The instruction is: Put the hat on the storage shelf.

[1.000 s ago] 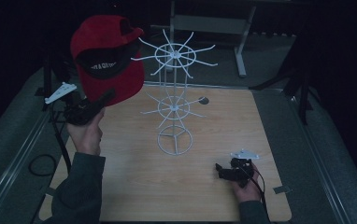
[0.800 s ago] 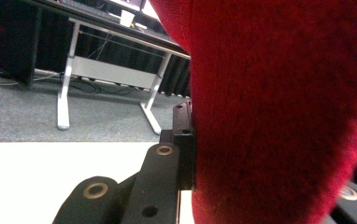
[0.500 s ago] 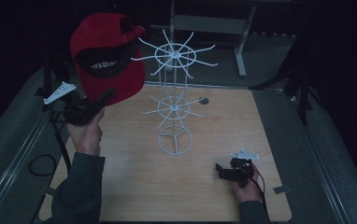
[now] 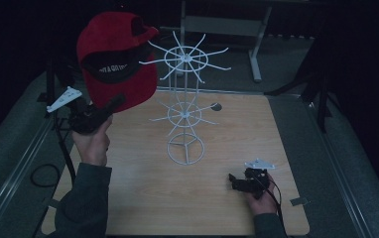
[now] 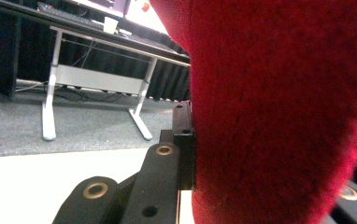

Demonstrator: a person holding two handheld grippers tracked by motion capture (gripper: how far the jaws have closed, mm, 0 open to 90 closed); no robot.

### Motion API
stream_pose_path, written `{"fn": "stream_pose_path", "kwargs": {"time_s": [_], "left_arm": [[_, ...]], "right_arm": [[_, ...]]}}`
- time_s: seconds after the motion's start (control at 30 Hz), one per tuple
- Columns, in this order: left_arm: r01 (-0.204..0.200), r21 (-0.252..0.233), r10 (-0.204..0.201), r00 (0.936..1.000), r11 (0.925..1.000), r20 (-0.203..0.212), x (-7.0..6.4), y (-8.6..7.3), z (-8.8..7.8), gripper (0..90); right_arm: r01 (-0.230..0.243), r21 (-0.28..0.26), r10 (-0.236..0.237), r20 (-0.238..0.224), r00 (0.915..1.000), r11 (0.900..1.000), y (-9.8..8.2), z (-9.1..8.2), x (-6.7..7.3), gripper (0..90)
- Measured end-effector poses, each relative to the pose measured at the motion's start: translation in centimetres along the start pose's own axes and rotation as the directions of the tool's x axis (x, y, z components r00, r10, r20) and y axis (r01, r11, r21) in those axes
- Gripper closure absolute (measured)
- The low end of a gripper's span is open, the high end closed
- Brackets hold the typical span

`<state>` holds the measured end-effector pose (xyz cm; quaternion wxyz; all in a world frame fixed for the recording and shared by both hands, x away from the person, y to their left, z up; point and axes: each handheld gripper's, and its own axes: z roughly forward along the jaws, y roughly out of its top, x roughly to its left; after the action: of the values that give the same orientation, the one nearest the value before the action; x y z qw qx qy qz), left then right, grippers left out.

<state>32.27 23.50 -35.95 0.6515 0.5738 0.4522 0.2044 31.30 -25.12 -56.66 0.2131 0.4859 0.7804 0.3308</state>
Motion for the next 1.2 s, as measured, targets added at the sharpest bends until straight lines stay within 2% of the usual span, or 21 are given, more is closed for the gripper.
{"fn": "stream_pose_path", "kwargs": {"time_s": [0.3, 0.67, 0.93, 1.2], "left_arm": [[-0.004, 0.010, 0.004, 0.9998, 0.9999, 0.021, 0.1, -0.6, 0.1, 84.5], [0.022, 0.016, -0.023, 0.9990, 0.9996, 0.038, 0.6, -2.0, -0.1, 84.4], [0.005, 0.020, -0.006, 0.9980, 0.9998, 0.063, 0.7, -3.2, -0.1, 84.3], [0.022, 0.036, -0.025, 0.9969, 0.9991, 0.074, 1.1, -4.4, 0.1, 84.2]], "right_arm": [[0.000, 0.000, 0.000, 0.000, 1.0000, 1.000, 0.0, 0.0, 0.0, 13.4], [0.000, 0.000, 0.000, 0.000, 1.0000, 1.000, 0.0, 0.0, 0.0, 13.4], [0.000, 0.001, 0.000, 0.000, 1.0000, 1.000, 0.0, 0.0, 0.0, 13.4], [0.001, 0.000, -0.001, 0.000, 1.0000, 1.000, 0.0, 0.0, 0.0, 13.4]]}}
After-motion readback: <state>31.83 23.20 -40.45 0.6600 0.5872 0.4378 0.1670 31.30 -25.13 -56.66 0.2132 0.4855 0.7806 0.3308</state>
